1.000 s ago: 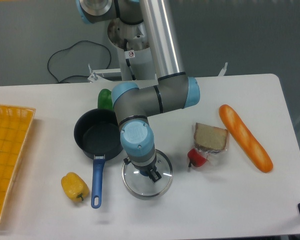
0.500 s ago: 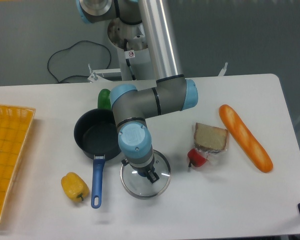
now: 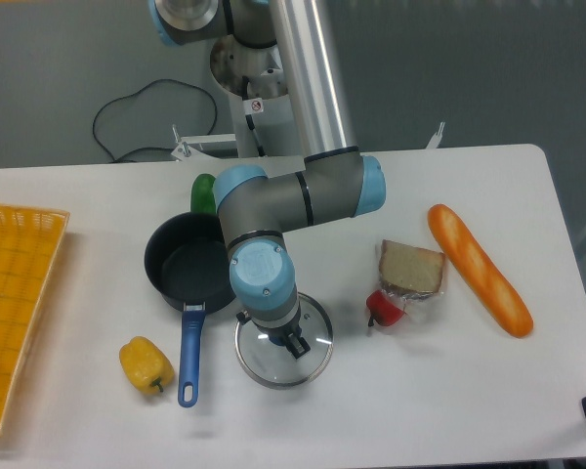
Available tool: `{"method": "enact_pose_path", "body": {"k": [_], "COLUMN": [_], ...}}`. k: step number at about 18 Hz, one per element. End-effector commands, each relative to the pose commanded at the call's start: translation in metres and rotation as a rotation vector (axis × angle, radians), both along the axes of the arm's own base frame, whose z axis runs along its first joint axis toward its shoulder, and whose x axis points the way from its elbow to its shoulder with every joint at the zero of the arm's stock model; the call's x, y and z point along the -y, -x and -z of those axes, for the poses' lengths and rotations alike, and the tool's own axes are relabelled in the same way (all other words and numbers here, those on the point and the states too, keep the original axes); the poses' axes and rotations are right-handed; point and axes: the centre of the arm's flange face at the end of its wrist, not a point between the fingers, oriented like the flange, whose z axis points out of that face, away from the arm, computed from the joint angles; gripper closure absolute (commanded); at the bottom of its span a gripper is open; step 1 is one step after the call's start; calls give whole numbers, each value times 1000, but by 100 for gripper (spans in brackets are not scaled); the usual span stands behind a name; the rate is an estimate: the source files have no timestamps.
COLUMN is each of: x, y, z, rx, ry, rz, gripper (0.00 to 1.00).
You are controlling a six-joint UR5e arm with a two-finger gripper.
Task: Place the lid on the table
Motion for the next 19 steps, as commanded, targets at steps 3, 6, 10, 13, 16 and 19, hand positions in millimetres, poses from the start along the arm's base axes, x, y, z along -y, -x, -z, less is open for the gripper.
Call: {"method": "enact_pose_path", "body": {"k": [3,6,10,13,16,19], "x": [0,-1,-2,-4,-9,-10], "y": [0,-1,0,-2,-8,-5], "z": [0,0,-5,-8,-12,-15], "rx": [1,0,-5,-9,-13,-17], "ry": [-1,0,-8,-12,-17,-26], "rz": [3,2,1,3,14,20], "gripper": [8,1,1,0,0,0]}}
